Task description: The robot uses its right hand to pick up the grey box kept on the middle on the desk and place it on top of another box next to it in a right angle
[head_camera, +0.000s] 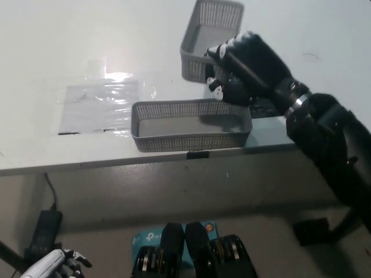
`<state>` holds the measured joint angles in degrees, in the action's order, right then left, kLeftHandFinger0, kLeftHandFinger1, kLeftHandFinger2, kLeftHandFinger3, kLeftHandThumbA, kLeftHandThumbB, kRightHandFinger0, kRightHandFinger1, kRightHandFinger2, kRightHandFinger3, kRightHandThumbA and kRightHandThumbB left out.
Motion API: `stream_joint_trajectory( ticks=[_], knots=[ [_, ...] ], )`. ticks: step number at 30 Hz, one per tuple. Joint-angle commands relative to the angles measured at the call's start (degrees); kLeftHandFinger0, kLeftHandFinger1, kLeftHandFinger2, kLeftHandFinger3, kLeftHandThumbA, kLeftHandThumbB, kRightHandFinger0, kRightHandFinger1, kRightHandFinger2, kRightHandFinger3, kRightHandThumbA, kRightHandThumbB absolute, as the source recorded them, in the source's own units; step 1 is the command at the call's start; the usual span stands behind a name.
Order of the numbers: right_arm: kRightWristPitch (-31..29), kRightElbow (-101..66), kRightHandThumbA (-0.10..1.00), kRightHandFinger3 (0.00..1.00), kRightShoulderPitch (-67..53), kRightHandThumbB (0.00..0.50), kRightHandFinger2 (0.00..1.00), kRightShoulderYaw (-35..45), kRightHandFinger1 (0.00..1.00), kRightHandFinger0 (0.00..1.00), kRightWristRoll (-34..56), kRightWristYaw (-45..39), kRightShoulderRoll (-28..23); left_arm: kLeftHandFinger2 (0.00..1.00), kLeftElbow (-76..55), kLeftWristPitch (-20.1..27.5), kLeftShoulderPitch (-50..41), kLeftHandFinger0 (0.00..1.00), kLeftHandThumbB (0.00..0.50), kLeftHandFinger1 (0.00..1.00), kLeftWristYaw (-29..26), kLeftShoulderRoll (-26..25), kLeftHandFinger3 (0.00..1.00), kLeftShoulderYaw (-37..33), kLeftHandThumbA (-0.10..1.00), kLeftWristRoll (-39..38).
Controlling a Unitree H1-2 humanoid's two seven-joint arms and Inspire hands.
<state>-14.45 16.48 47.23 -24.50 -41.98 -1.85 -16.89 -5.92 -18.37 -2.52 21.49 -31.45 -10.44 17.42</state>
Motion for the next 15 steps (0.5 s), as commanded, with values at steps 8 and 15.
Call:
stream_joint_trajectory(
  ticks=[8, 15],
  knots=[
    [-4.04, -0.58, -0.1, 0.2, -1.85, 0.236, 0.3, 1.04, 0.0, 0.0, 4.74, -0.9, 2.59, 0.52, -1.38, 0.06, 1.01, 0.35, 0.323, 0.39, 0.1, -1.1, 0.64, -0.08, 0.18, 1.24],
    [-4.86, -1.5, -0.1, 0.25, -5.09, 0.187, 0.31, 0.07, 0.0, 0.0, 4.72, -0.41, 5.38, 0.48, -0.47, 0.66, 1.71, 0.31, 0.321, 0.36, 0.31, -1.15, 0.62, 0.0, 0.18, 0.89]
  ],
)
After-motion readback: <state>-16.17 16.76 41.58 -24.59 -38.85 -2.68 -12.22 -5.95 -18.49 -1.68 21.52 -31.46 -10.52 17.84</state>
